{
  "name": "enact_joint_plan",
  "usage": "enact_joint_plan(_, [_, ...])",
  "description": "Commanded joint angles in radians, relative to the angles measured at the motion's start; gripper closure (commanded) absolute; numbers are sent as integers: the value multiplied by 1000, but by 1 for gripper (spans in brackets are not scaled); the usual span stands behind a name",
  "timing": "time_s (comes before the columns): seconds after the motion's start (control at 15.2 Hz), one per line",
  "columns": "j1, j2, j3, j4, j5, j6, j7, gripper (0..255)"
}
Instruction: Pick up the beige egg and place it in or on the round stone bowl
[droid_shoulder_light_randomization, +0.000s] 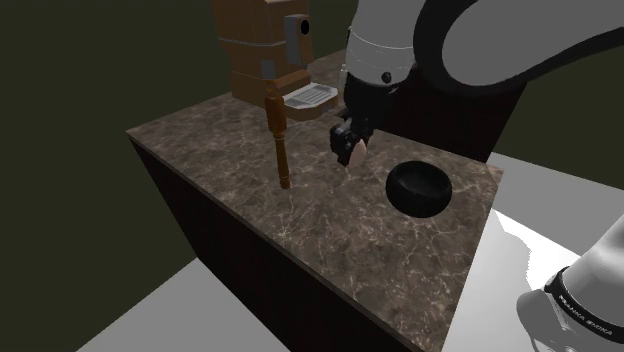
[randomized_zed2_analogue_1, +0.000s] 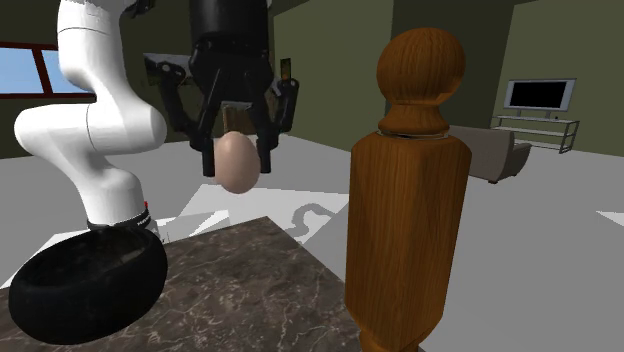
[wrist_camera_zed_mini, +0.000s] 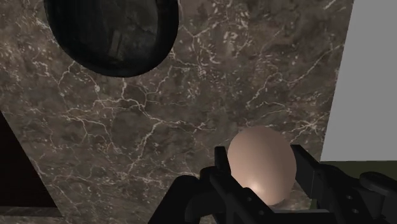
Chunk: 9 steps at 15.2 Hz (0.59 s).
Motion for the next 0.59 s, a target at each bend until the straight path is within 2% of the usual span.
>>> enact_joint_plan(0.0, [11, -71, -54, -66, 26, -1, -64, 255])
enact_joint_plan(0.53, [28, -316, -242, -269, 37, -45, -258, 255])
